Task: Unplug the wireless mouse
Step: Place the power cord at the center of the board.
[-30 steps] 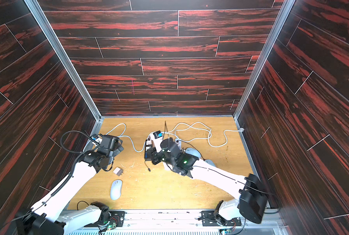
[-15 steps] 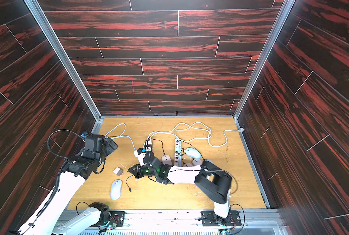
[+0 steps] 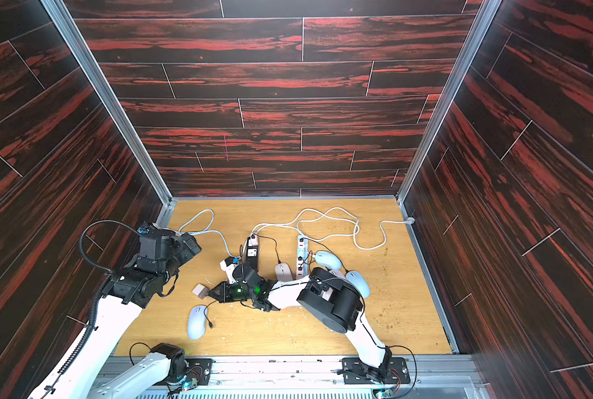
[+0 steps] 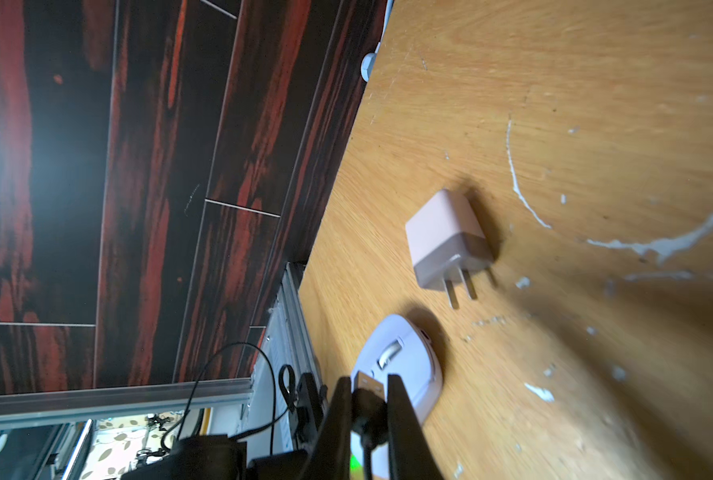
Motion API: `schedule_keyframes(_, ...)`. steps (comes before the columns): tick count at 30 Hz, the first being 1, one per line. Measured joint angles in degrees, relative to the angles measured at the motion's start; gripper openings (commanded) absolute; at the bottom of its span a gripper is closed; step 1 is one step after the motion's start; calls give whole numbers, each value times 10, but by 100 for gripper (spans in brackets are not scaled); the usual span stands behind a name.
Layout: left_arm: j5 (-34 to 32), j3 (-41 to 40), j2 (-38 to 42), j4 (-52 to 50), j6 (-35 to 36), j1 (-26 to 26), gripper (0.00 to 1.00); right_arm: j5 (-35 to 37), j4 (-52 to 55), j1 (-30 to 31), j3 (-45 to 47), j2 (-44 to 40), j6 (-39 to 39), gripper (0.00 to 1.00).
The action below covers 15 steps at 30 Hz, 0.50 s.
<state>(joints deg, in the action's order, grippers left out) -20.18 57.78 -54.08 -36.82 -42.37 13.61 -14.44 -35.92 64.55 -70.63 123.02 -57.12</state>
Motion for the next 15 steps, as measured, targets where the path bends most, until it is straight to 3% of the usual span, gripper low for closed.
schedule_keyframes(7,4,0,-3,0,2,0,100,9,21,0,-6,8,-14,53)
schedule_keyframes(15,17,-3,-3,5,11,0,100,28,40,-1,-5,7,0,54)
